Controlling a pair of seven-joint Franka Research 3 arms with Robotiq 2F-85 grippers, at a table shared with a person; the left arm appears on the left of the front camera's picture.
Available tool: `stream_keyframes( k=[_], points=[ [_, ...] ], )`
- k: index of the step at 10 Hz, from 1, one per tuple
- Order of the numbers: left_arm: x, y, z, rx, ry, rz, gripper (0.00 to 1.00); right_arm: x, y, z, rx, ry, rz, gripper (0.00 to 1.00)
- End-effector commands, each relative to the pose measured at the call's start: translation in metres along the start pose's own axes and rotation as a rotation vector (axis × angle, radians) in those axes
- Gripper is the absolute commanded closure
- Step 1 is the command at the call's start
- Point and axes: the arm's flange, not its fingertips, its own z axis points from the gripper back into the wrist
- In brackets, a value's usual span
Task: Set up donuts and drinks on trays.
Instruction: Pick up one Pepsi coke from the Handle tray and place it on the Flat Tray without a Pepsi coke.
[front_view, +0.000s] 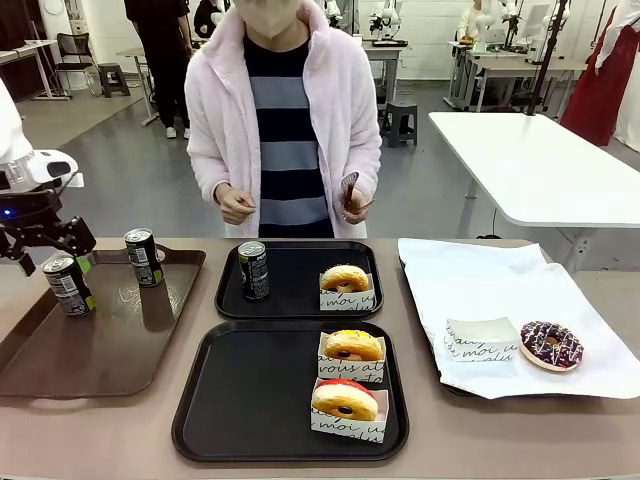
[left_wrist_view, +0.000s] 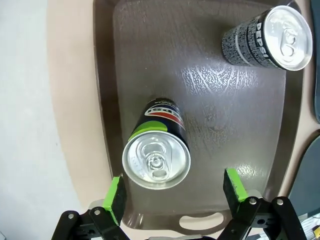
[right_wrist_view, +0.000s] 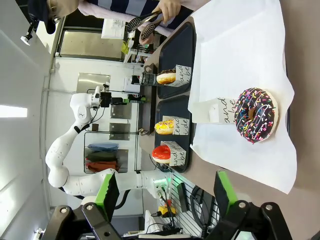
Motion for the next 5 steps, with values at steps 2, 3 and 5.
stream_keyframes(
  k=[2, 3, 5],
  points=[
    [0.011, 0.001, -0.016, 0.003, -0.023, 0.011, 0.00, 0.000, 0.000, 0.000, 0.013, -0.003, 0.000, 0.00],
    [0.016, 0.002, -0.022, -0.014, -0.025, 0.010, 0.00, 0.000, 0.000, 0.000, 0.013, -0.003, 0.000, 0.00],
    [0.023, 0.004, -0.030, -0.007, -0.008, 0.011, 0.00, 0.000, 0.000, 0.000, 0.013, -0.003, 0.000, 0.00]
  ],
)
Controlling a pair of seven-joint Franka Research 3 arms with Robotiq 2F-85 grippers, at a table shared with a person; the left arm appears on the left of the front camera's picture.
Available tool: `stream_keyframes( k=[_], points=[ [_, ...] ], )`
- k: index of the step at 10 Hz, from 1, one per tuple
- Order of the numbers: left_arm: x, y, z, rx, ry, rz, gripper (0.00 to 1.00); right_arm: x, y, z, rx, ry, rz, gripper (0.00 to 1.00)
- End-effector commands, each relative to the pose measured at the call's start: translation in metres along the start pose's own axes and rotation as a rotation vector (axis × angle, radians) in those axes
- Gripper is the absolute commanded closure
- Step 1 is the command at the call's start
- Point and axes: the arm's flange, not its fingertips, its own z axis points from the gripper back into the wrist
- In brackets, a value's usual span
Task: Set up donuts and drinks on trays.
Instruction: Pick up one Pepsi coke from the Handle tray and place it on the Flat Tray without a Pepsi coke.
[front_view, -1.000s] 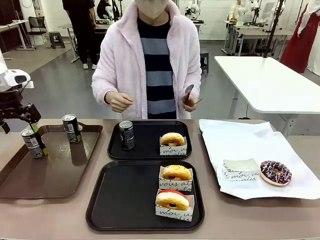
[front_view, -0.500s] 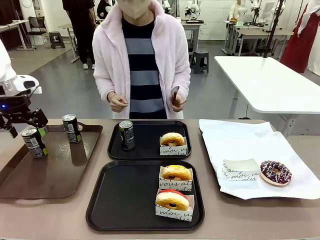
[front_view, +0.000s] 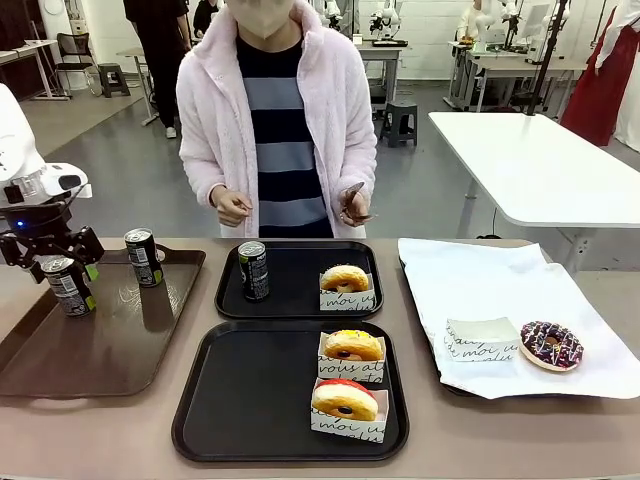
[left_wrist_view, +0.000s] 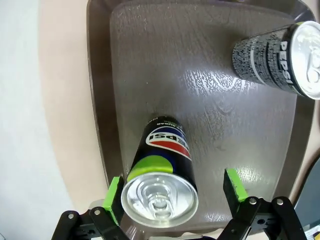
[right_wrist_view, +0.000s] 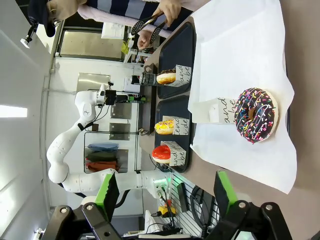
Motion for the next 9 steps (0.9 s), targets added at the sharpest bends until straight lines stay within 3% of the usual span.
stream_keyframes(
  k=[1, 7, 8, 9],
  points=[
    [0.0080, 0.0030, -0.0076, -0.016, 0.003, 0.006, 0.00, 0.0001, 0.0003, 0.0000, 0.013, -0.003, 0.000, 0.00],
    [0.0095, 0.0049, -0.0110, -0.020, 0.011, 0.021, 0.00, 0.0001, 0.0003, 0.0000, 0.013, -0.003, 0.000, 0.00],
    [0.0092, 0.0061, -0.0106, -0.022, 0.007, 0.020, 0.19, 0.0001, 0.0003, 0.0000, 0.013, -0.003, 0.000, 0.00],
    [0.0086, 0.0080, -0.0103, -0.026, 0.009, 0.023, 0.56, 0.0001, 0.0003, 0.0000, 0.013, -0.003, 0.000, 0.00]
  ],
)
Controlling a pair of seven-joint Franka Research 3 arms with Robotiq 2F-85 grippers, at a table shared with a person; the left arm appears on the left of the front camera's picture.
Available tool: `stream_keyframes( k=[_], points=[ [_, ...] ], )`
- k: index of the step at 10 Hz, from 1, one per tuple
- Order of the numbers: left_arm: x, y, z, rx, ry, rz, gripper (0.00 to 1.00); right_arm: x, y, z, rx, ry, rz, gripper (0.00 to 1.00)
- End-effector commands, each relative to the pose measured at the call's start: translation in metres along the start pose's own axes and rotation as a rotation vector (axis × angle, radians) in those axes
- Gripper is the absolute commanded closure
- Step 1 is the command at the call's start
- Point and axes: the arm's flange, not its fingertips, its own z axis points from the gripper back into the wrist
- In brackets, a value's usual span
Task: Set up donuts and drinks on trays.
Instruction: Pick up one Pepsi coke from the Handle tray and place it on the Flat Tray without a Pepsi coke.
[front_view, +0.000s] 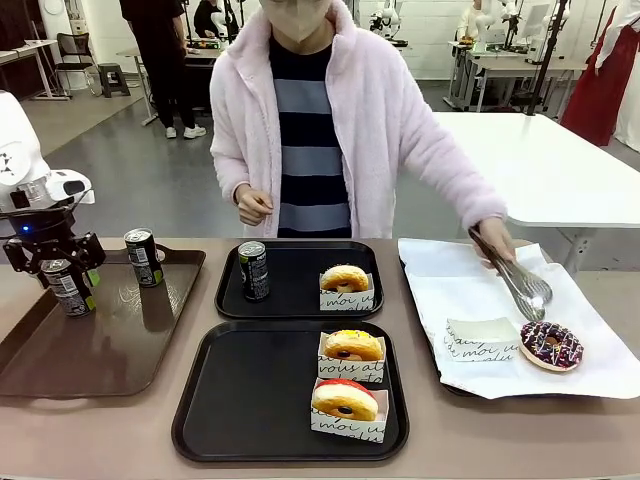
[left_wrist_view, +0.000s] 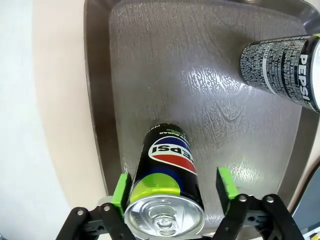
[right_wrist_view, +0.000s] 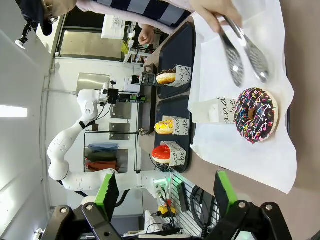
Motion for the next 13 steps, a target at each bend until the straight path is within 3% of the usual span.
stream_keyframes(
  k=[1, 2, 4, 5, 7, 11, 13],
  points=[
    [0.002, 0.004, 0.003, -0.011, -0.005, 0.008, 0.75, 0.000, 0.000, 0.000, 0.013, -0.003, 0.000, 0.00],
    [0.001, 0.005, 0.004, -0.007, -0.002, 0.014, 1.00, 0.000, 0.000, 0.000, 0.013, -0.003, 0.000, 0.00],
    [0.002, 0.006, 0.006, 0.009, 0.005, 0.028, 1.00, 0.000, 0.000, 0.000, 0.013, -0.003, 0.000, 0.00],
    [0.000, 0.006, 0.007, 0.013, 0.006, 0.028, 0.92, 0.000, 0.000, 0.000, 0.013, -0.003, 0.000, 0.00],
    [-0.011, 0.000, 0.025, 0.013, -0.008, -0.001, 1.00, 0.000, 0.000, 0.000, 0.013, -0.003, 0.000, 0.00],
    [-0.092, -0.020, 0.119, 0.013, -0.015, -0.069, 1.00, 0.000, 0.000, 0.000, 0.013, -0.003, 0.000, 0.00],
    [-0.120, -0.021, 0.136, 0.014, -0.017, -0.117, 1.00, 0.000, 0.000, 0.000, 0.013, -0.003, 0.000, 0.00]
  ],
)
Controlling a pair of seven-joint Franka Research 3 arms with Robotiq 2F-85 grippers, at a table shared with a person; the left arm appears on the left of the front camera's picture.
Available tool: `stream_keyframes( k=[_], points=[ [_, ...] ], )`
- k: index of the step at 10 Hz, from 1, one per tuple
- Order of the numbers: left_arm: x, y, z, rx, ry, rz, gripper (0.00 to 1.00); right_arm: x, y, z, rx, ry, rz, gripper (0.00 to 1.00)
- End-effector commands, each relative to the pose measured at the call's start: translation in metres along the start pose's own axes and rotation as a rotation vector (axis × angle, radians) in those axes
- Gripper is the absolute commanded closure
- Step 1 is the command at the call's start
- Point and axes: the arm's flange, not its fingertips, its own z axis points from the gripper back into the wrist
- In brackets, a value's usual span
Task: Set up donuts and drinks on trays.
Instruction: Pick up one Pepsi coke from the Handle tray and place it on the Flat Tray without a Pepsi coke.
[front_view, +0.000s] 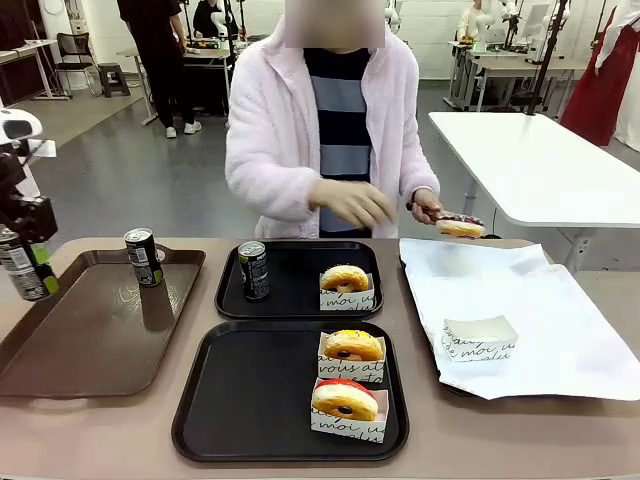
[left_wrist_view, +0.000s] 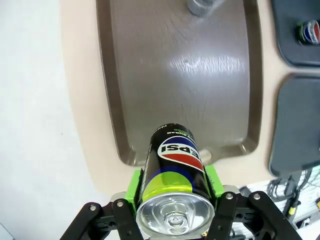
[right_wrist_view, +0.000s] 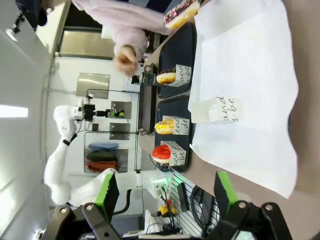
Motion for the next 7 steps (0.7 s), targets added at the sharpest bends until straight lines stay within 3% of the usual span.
stream_keyframes(
  k=[1, 7],
  points=[
    [-0.0137, 0.0028, 0.0017, -0.011, -0.007, -0.047, 1.00, 0.0000, 0.0002, 0.0004, 0.013, -0.004, 0.000, 0.00],
    [-0.0122, -0.0015, 0.0070, -0.001, 0.000, -0.013, 1.00, 0.0000, 0.0002, 0.0004, 0.013, -0.004, 0.000, 0.00]
  ],
)
